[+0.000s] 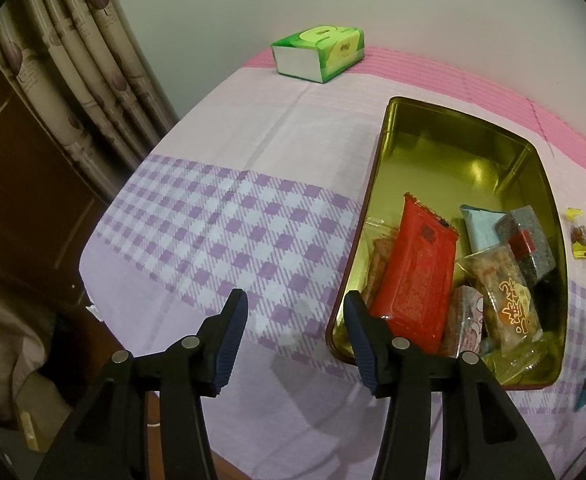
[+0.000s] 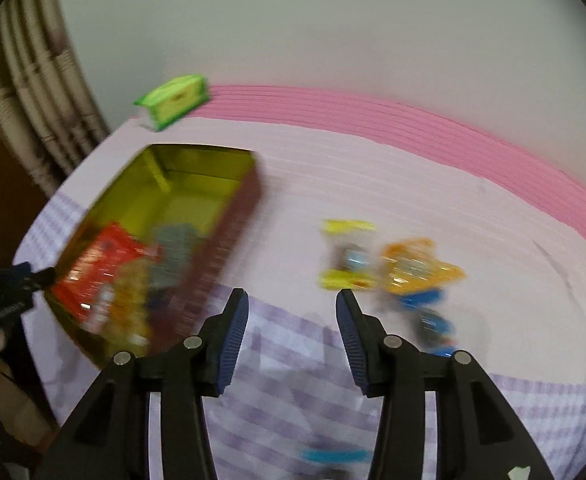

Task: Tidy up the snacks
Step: 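Grasp the blue-wrapped candy with the right gripper, then grasp the teal-wrapped candy with the left gripper while the right holds the blue candy, then carry the teal-wrapped candy with the left gripper over the gold tin, then lower the teal candy into the tin and open the left gripper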

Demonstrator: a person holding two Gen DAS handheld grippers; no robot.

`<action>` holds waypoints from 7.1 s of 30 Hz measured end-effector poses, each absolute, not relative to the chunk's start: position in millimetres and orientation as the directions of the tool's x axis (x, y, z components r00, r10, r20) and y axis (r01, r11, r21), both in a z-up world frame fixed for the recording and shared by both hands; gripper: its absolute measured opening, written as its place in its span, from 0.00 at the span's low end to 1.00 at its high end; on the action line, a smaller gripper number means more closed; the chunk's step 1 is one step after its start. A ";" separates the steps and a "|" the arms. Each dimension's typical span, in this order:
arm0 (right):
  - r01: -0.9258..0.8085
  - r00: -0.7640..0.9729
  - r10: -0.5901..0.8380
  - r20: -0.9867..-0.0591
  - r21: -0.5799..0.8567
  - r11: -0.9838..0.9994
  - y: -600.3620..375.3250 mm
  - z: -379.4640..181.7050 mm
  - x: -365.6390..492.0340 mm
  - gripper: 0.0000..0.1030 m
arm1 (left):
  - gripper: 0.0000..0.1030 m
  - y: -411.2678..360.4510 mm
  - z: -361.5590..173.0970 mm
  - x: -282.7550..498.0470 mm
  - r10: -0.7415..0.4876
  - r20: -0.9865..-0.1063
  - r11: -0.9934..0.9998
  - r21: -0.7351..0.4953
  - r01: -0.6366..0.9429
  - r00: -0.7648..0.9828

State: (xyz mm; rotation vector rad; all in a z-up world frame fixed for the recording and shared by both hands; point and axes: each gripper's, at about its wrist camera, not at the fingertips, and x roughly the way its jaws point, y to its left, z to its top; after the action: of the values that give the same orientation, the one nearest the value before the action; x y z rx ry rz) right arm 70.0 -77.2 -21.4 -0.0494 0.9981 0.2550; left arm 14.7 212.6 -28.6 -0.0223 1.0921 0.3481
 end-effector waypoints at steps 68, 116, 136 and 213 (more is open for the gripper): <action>-0.044 0.454 0.131 -0.881 0.125 0.991 -270.4 -76.4 17.5 0.26 | 0.50 -94.9 -65.6 5.8 -0.174 -0.976 0.966 -0.143 0.217 0.130; -0.037 0.457 0.120 -0.881 0.116 0.993 -267.6 -76.4 18.4 0.27 | 0.27 -66.6 -56.2 10.3 -0.145 -0.959 0.973 -0.094 0.211 0.241; -0.029 0.459 0.110 -0.882 0.109 0.994 -265.4 -76.9 17.7 0.27 | 0.26 38.1 -4.3 58.8 -0.012 -0.931 1.000 -0.003 0.025 0.365; 0.009 0.477 0.022 -0.878 0.030 1.000 -252.7 -80.0 14.5 0.30 | 0.36 135.7 -16.6 76.4 0.234 -0.861 0.972 0.217 -0.090 0.451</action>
State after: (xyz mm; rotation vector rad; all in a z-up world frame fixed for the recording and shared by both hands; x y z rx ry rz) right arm 14.5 -252.7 -80.0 0.0319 1.0732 0.0078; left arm 76.4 135.7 -16.6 0.1472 1.0852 0.2012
